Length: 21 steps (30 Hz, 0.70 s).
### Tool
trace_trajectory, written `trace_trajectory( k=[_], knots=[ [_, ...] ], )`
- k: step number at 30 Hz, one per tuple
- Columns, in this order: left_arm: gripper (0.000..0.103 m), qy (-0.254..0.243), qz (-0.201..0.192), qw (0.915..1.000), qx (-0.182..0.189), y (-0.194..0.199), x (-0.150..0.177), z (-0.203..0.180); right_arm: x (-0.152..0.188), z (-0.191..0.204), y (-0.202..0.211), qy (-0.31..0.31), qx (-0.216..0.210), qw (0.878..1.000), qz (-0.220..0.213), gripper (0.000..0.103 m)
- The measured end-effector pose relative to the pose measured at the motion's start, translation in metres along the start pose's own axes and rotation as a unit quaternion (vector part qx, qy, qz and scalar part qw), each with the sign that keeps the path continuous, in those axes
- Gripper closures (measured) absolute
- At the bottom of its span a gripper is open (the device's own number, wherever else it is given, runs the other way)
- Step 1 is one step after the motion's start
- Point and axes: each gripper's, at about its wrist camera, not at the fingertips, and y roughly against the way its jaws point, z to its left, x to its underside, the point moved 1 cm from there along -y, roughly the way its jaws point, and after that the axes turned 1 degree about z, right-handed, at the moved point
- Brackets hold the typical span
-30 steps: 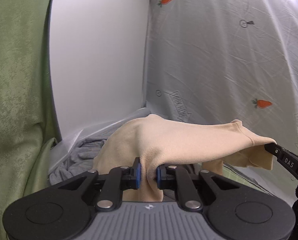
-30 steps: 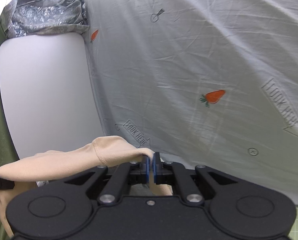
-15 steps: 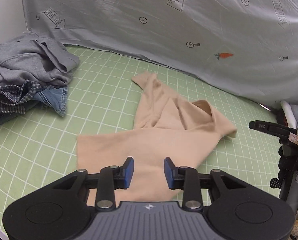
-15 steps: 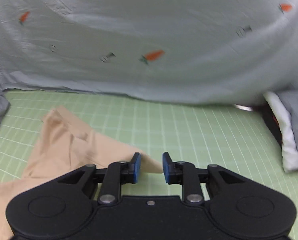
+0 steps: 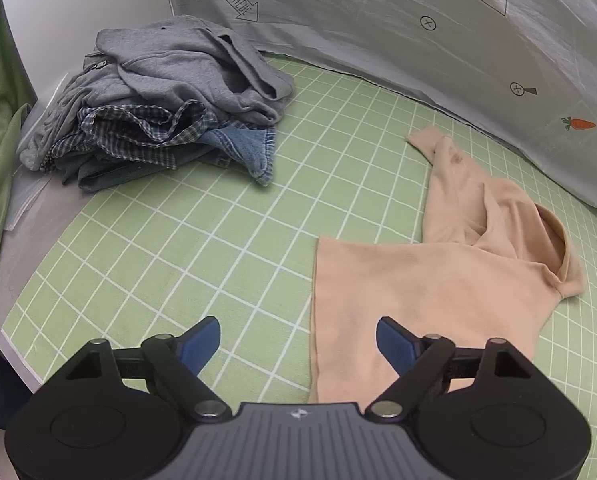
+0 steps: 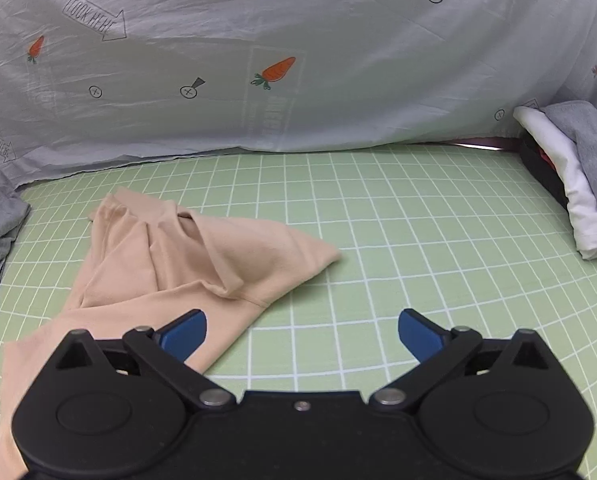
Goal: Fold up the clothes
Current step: 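Pull the beige shirt off the pile and drop it on the mat, then grasp the shirt hem with the right gripper and pull it straight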
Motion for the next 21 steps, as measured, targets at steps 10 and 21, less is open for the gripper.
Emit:
trace_trajectory(
  k=[10,21],
  knots=[
    [0.009,-0.102,0.01,0.9937,0.043,-0.02,-0.025,0.044,0.03,0.122,0.023,0.019,-0.009,1.0,-0.021,0.0],
    [0.009,-0.149,0.016,0.9868,0.06,-0.026,-0.03,0.096,0.071,0.221,0.017,0.095,-0.026,0.995,0.01,0.038]
  ],
)
